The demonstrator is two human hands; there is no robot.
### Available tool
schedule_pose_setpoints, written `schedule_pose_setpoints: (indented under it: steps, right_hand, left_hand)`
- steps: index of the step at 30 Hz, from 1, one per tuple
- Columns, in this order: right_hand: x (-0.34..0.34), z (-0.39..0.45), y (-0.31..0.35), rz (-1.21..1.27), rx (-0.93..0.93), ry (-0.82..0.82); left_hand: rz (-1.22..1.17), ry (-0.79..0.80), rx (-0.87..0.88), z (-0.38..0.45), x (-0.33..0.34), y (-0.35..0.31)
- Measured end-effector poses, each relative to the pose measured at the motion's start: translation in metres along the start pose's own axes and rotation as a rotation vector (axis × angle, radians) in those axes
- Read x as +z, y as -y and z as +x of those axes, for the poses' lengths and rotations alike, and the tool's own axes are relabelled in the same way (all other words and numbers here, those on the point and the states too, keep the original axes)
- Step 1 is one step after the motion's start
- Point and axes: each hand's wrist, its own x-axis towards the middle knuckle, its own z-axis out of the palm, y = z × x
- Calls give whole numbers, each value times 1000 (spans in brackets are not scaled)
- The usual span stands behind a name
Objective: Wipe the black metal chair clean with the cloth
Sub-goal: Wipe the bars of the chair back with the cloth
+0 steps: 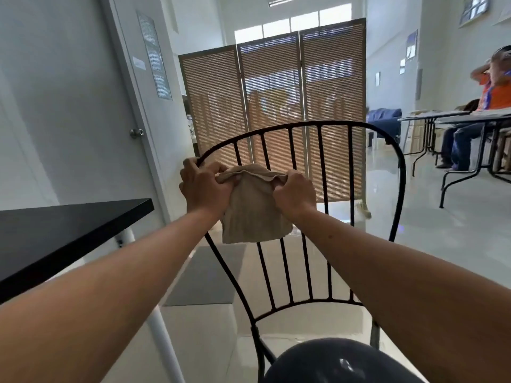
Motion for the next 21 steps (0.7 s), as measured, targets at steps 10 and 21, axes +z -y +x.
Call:
schedule_pose_setpoints:
  steps: [10,21]
  right_hand:
    - [3,-7,23,25,-165,-261]
    - [39,-18,20,373,-475,-413]
  left_hand:
    - [134,50,149,14,-25,-6]
    - [112,-28,74,22,-13,-7]
